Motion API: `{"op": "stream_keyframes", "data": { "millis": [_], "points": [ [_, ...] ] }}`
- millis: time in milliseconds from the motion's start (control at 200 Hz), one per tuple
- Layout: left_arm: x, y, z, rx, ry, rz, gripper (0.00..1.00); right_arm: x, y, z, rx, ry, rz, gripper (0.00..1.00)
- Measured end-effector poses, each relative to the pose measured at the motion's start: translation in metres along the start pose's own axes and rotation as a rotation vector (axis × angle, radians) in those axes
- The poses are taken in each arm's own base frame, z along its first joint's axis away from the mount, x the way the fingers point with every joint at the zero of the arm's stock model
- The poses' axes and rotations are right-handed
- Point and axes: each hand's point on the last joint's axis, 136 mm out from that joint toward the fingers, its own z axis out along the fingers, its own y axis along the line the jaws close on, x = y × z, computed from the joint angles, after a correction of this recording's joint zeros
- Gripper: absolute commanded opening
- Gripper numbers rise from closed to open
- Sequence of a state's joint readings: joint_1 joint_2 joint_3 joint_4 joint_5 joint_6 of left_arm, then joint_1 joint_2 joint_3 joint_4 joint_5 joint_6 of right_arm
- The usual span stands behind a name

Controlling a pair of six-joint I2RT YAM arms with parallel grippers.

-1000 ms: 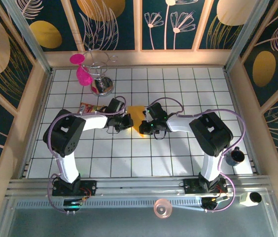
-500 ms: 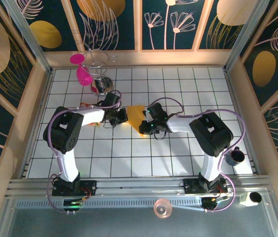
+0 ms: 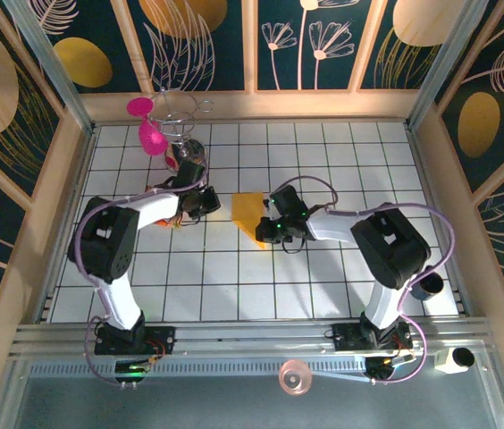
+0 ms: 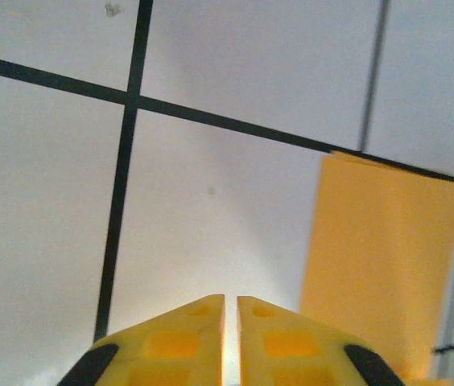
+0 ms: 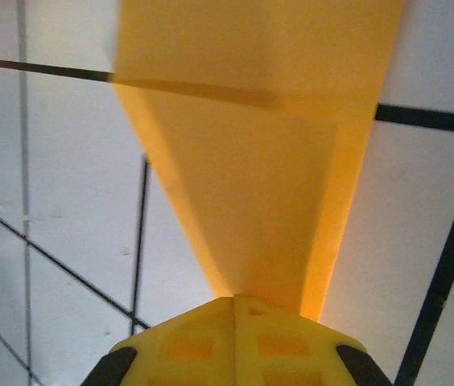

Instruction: Fold a paper plane with a square sheet of paper (pick it up from the middle)

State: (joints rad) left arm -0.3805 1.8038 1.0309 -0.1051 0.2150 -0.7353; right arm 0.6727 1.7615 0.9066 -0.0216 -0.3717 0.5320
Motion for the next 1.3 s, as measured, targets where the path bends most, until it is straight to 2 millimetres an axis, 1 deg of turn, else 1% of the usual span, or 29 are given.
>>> {"op": "stream_keyframes", "data": {
  "millis": [90,175,260,380,436,496,651,811,966,1056,1151,1296],
  "points": [
    [0.004,-0.01,-0.022,0.071,-0.042,-0.021,0.24,-0.014,0.017,-0.015,-0.046,-0.057,0.005,0.18],
    [0.013,-0.016,-0.035,0.134,-0.066,-0.054,0.3,-0.026,0.034,-0.028,-0.098,-0.114,-0.004,0.2],
    [0.027,-0.019,-0.038,0.195,-0.059,-0.087,0.33,-0.032,0.045,-0.032,-0.134,-0.14,-0.002,0.22],
    [0.048,-0.02,-0.033,0.246,-0.03,-0.133,0.37,-0.026,0.051,-0.022,-0.141,-0.12,0.009,0.24],
    [0.056,-0.023,-0.031,0.268,-0.015,-0.145,0.37,-0.022,0.049,-0.016,-0.135,-0.105,0.029,0.26],
    [0.06,-0.028,-0.031,0.288,-0.012,-0.153,0.38,-0.02,0.044,-0.01,-0.118,-0.098,0.05,0.27],
    [0.063,-0.04,-0.027,0.328,-0.006,-0.161,0.39,-0.026,0.028,-0.004,-0.07,-0.111,0.09,0.27],
    [0.069,-0.035,-0.018,0.313,0.016,-0.186,0.39,-0.037,0.015,0.001,-0.034,-0.126,0.124,0.27],
    [0.075,-0.03,-0.01,0.296,0.042,-0.202,0.39,-0.034,-0.001,0.009,0.005,-0.106,0.166,0.27],
    [0.077,-0.028,-0.005,0.288,0.059,-0.216,0.36,-0.03,-0.009,0.013,0.023,-0.089,0.182,0.27],
    [0.076,-0.03,-0.002,0.282,0.066,-0.221,0.35,-0.029,-0.013,0.016,0.031,-0.082,0.189,0.27],
    [0.069,-0.036,0.004,0.275,0.071,-0.222,0.31,-0.029,-0.013,0.015,0.026,-0.08,0.191,0.27]
  ]
}}
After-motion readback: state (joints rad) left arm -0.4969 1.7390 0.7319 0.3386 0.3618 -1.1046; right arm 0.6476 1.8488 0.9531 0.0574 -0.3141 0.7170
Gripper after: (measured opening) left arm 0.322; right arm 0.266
